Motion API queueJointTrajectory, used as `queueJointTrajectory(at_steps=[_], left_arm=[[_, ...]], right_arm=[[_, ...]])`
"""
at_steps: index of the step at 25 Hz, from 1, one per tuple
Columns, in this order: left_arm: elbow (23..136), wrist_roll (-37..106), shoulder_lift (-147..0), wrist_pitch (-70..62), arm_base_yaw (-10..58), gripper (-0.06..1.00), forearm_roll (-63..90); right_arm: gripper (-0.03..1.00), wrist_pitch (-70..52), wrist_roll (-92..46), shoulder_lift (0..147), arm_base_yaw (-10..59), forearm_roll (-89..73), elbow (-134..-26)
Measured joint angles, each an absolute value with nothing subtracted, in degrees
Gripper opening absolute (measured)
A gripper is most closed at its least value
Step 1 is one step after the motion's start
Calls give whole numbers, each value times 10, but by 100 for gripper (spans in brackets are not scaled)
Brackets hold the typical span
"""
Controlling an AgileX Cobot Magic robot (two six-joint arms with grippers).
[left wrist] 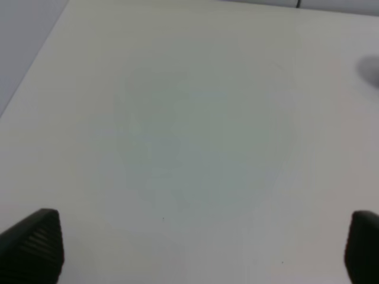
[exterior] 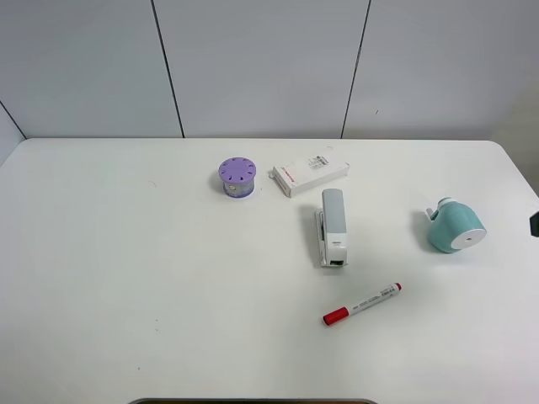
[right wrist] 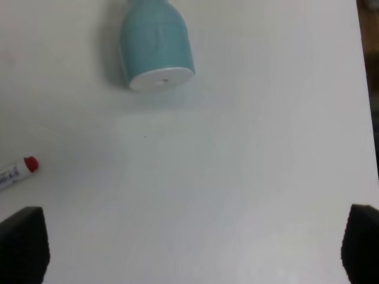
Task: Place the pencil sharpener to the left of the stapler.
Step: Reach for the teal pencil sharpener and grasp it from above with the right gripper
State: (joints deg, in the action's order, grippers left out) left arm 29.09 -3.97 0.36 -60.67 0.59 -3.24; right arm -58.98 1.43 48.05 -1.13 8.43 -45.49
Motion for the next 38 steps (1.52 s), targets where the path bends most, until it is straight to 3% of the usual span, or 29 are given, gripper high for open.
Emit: queueJointTrajectory(at_steps=[10, 38], left_arm=[[291, -40, 4, -607, 6, 95, -32], [291, -40, 4, -607, 6, 95, -32]], right_arm=[[99, -571, -25, 631, -66, 75, -518], [99, -393, -119, 966, -67, 0, -568]])
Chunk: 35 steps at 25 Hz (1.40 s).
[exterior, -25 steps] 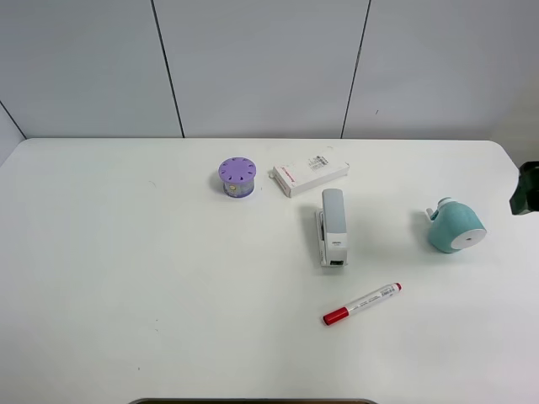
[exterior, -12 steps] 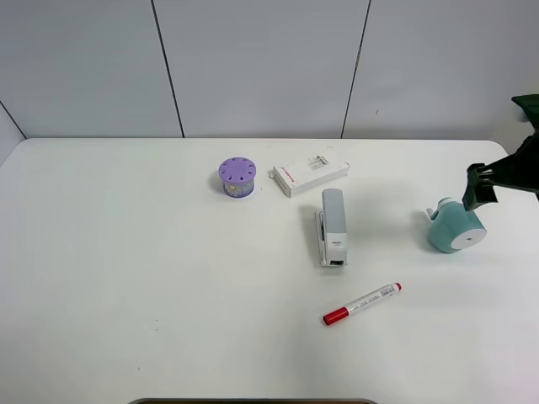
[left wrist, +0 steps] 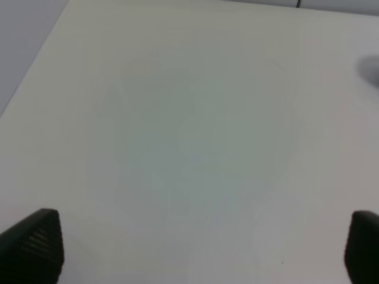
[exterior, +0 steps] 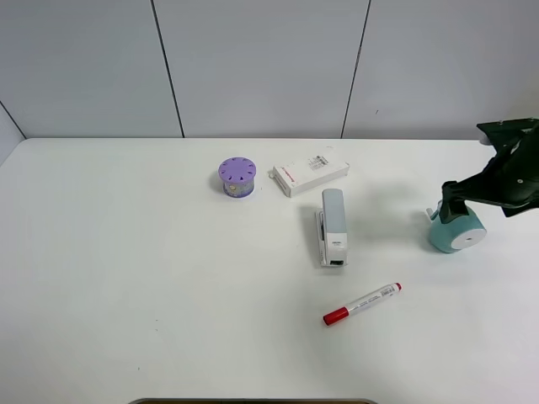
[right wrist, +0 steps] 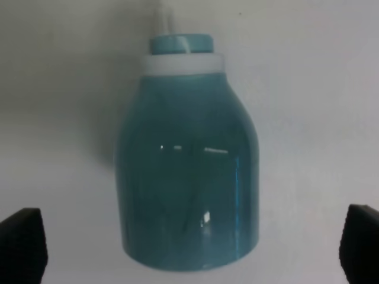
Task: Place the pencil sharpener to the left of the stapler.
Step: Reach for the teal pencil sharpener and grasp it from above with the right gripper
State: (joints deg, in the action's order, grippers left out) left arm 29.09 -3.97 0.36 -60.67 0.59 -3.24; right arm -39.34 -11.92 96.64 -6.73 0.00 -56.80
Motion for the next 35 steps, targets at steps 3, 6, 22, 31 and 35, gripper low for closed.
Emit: queueJointTrajectory(at_steps=[3, 6, 22, 31, 35], left_arm=[[291, -40, 4, -607, 6, 95, -32], [291, -40, 4, -607, 6, 95, -32], [291, -40, 4, -607, 6, 95, -32], [291, -40, 4, -607, 6, 95, -32], [291, -40, 4, -607, 6, 95, -32]], right_arm=[[99, -375, -123, 983, -67, 0, -568], [99, -358, -126, 999, -67, 0, -568], [99, -302, -132, 1081, -67, -13, -569], [99, -289, -133, 1103, -67, -13, -569], [99, -289, -137, 1103, -67, -13, -569]])
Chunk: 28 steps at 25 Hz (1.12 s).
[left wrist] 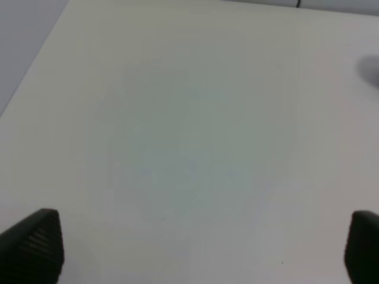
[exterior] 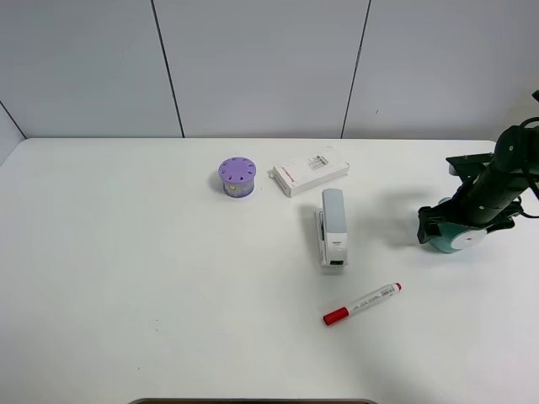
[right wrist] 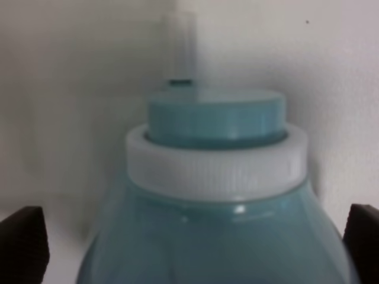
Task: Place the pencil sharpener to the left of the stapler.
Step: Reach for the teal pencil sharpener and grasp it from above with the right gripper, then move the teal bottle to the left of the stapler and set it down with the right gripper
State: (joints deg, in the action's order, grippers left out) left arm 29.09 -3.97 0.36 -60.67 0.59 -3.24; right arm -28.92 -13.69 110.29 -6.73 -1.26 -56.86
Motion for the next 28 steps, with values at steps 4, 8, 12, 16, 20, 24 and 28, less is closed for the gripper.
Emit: queueJointTrajectory(at_steps=[4, 8, 12, 16, 20, 24, 28], left_arm=[[291, -40, 4, -607, 6, 95, -32], [291, -40, 4, -607, 6, 95, -32], [291, -40, 4, -607, 6, 95, -32], [291, -40, 4, -607, 6, 95, -32], [291, -40, 4, -607, 6, 95, -32], [291, -40, 4, -607, 6, 95, -32], [291, -40, 4, -607, 6, 95, -32]], right_arm=[[88, -289, -137, 1103, -67, -13, -569], [68, -291, -137, 1103, -69, -12, -570], [68, -291, -137, 1103, -69, -12, -570], [68, -291, -137, 1103, -69, -12, -570], [68, -291, -137, 1103, -69, -12, -570], [68, -291, -137, 1103, -69, -12, -570], [68, -291, -137, 1103, -69, -12, -570]])
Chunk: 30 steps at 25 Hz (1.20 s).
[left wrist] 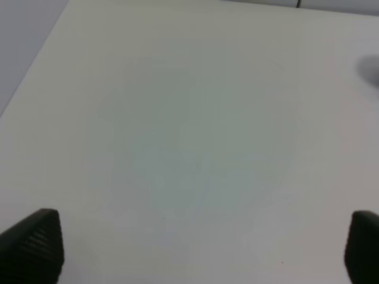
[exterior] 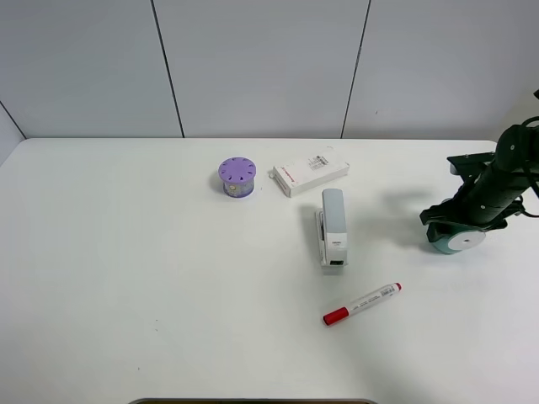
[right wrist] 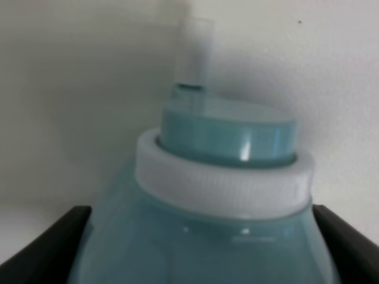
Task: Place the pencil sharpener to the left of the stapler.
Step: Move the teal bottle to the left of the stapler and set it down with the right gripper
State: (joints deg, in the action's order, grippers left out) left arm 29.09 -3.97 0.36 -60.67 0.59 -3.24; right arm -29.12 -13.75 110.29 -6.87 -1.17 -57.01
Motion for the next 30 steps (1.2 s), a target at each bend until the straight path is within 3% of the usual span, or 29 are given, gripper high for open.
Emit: queueJointTrajectory(at_steps=[14, 30], left_arm=[[291, -40, 4, -607, 6, 95, -32], [291, -40, 4, -607, 6, 95, -32]], right_arm=[[68, -294, -121, 1094, -69, -13, -570], [68, -347, -59, 951, -50, -51, -570]])
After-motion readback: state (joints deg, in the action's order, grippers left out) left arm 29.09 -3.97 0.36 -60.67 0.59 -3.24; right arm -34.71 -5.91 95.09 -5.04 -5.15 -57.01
